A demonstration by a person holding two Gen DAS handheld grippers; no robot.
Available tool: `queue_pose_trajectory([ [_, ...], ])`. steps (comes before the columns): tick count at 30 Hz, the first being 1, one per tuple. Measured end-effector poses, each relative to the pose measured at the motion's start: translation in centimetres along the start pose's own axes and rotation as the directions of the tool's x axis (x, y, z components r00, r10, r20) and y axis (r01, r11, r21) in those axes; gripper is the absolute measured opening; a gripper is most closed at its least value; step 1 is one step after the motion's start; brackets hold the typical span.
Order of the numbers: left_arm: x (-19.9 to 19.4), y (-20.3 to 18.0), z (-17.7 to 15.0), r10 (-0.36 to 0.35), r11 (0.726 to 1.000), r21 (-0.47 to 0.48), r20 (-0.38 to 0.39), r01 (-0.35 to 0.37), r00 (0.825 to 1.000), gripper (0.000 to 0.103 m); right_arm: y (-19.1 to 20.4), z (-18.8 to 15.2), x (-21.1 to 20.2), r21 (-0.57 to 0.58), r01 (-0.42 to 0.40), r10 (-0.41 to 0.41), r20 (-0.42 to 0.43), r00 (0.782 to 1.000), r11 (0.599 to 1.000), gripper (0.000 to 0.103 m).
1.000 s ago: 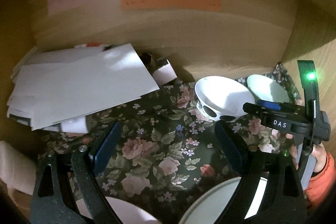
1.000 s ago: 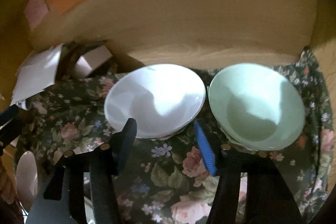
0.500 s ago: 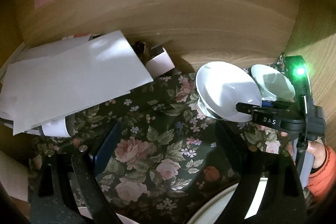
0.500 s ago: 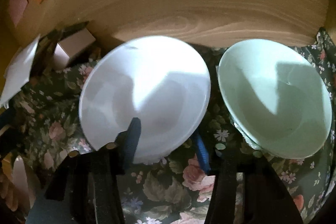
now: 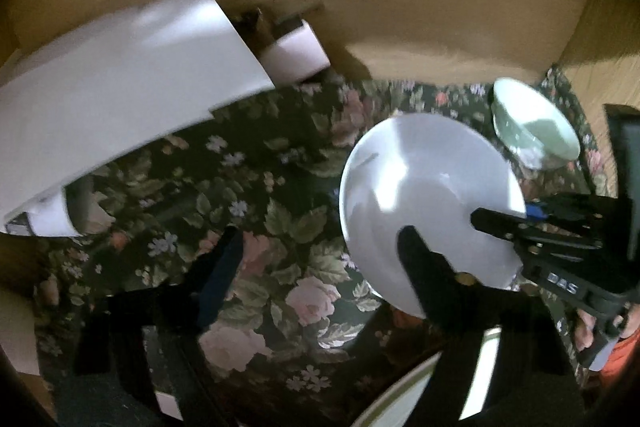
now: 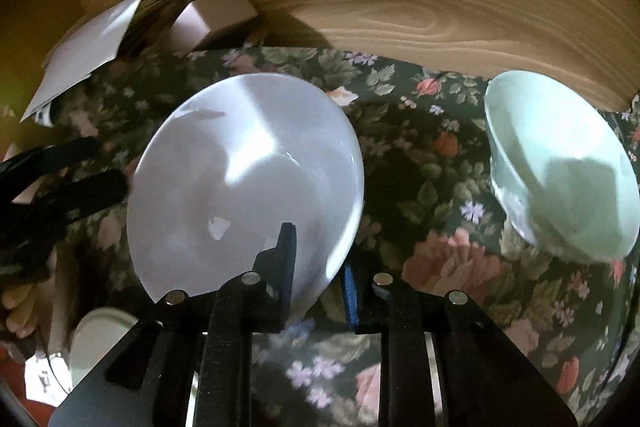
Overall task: Organize plates and bowls
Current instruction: 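Lift the black-dotted white bowl with both grippers and carry it over the pink bowl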
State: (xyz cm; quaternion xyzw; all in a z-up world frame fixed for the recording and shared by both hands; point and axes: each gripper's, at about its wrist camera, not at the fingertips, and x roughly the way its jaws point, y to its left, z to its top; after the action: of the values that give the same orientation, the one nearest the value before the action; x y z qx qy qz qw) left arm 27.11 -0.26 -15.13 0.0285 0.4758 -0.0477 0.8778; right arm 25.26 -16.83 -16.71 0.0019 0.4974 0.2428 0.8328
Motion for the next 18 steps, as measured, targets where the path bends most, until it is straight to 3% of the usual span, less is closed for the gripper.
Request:
queue_pose_trajectory([
  [8, 1.7, -1.3, 0.0, 0.008, 0.999, 0.034, -0.068, -0.005, 0.998, 0.053, -0.2, -1.5, -1.5, 0.024, -0.008, 0.007, 0.040, 0.999, 1.000, 0.025],
  [12, 2.6, -1.9, 0.1, -0.001, 0.999, 0.052, -0.101, 0.007, 0.995, 0.036, -1.2, -1.4, -2.4, 0.025, 0.001, -0.003, 0.080, 0.997, 1.000, 0.025],
  [18, 3.7, -2.8, 0.4, -0.041, 0.996, 0.067, -0.126, 0.050, 0.991, 0.016, -1.1, -1.0, -0.9, 0.022, -0.015, 0.013, 0.073, 0.997, 1.000, 0.022],
])
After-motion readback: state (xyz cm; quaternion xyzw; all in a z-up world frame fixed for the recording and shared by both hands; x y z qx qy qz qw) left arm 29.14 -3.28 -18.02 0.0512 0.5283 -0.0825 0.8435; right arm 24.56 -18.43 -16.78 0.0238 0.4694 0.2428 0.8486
